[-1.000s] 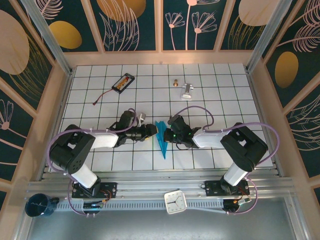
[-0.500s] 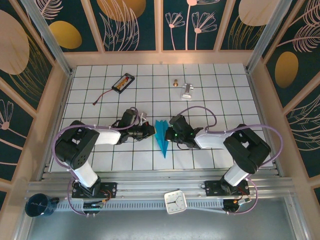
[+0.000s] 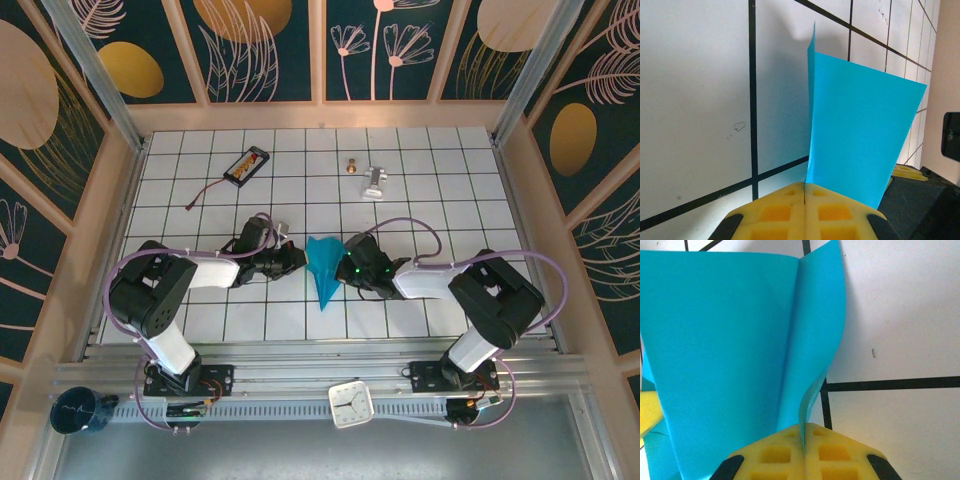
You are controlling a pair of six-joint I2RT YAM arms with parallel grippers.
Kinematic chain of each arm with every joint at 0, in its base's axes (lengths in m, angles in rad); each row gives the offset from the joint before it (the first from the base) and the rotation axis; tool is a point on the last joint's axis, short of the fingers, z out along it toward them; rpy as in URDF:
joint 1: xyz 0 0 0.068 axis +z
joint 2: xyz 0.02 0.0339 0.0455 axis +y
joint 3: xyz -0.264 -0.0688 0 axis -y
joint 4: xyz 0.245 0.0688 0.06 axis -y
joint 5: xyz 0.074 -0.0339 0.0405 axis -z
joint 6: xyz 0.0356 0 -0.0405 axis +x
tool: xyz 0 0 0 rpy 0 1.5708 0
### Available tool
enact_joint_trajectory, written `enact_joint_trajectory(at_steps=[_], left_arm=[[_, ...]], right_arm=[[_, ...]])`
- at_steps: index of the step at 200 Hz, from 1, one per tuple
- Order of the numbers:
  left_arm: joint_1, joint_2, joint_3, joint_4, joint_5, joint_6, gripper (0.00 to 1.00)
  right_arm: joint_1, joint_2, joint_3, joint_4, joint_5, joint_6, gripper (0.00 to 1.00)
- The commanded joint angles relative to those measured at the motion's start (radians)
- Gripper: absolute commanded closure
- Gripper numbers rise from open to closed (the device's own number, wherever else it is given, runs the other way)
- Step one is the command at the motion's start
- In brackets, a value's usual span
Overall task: Fold a paper plane with a square sheet of paper (pick it up from the middle)
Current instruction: Move a paper plane to the center of the table.
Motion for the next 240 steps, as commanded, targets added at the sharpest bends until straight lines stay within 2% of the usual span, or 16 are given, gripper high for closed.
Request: enact_joint_trajectory(at_steps=[1,75,157,202,240], left_arm=[[0.007,0.000,0.009,0.001,0.005,-0.009,0.99],[0.006,0.008,0.007,0.015,0.029,-0.010,0.83],[0.014,-0.041,0.023,-0.096,-0.051,0.048,0.62],[0.024,-0.082,0.024,-0.084,-0.031,0.049,0.52],[0.028,-0.106,0.025,-0.096,-0.030,0.063,0.49]], right_arm=[[-0.009,0.029,0.029,0.018,0.000,-0.008,0.93],[-0.022,0.044,0.064,0.011,-0.035,-0.057,0.83],[-0.048,-0.019,0.052,-0.009,-0.027,-0.070,0.70],[-0.053,-0.037,0.040,0.010,-0.047,-0.075,0.67],[-0.054,-0.029,0.038,0.025,-0.067,-0.081,0.67]])
